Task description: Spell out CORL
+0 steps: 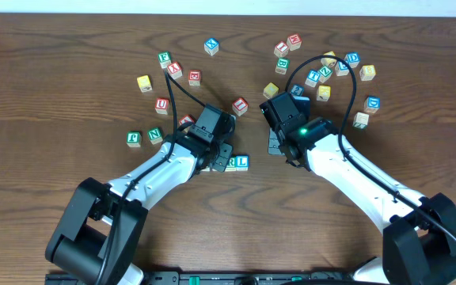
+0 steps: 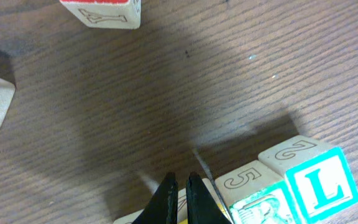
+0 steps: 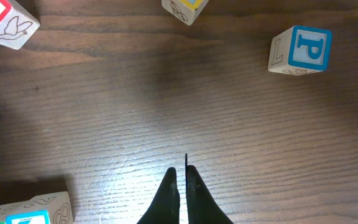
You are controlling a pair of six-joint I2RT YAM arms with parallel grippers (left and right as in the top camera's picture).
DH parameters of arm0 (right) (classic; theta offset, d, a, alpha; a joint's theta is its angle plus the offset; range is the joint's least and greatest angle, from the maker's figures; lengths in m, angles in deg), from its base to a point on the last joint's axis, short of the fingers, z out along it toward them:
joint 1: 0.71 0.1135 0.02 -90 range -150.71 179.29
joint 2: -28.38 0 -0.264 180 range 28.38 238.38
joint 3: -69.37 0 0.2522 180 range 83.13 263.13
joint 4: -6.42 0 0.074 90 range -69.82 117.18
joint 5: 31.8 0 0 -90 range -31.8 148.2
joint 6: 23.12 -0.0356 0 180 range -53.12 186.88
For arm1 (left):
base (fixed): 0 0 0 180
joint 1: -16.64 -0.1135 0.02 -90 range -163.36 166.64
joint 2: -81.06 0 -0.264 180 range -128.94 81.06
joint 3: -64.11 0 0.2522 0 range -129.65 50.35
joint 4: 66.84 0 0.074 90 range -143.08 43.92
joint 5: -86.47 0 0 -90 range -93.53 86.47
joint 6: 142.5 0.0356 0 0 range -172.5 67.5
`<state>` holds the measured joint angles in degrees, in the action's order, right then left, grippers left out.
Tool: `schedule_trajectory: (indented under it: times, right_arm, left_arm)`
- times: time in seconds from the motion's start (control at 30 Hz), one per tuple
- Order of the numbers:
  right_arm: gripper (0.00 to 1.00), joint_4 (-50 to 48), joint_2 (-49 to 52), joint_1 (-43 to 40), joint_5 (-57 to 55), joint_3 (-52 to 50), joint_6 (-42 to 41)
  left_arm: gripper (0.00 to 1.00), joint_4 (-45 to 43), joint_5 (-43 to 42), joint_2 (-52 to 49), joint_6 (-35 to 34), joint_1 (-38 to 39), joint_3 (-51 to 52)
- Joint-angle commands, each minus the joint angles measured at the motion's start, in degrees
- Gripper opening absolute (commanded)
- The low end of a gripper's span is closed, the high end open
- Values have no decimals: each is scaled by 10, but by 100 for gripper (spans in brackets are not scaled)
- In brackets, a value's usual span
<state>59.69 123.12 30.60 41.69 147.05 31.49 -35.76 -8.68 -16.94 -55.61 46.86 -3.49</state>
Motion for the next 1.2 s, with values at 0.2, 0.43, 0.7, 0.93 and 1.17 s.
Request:
schedule_trajectory:
  times: [0.2,0.43,0.7,0.93,1.17]
  right_arm:
    - [1,1,-6,-1,-11,9,-10]
    - [1,2,-6,-1,-11,9,-10]
    - [1,2,-6,1,-11,9,-10]
    - [1,2,-6,2,-11,9,-10]
    - [1,2,-6,2,-11,9,-10]
  left_arm:
    - [7,8,11,-5,5,0,-15]
    - [7,6,12,-5,5,0,-15]
    - [7,6,11,-5,5,0,-15]
    - [7,6,11,-5,9,8,-15]
    - [7,6,14,-5,14,14,-15]
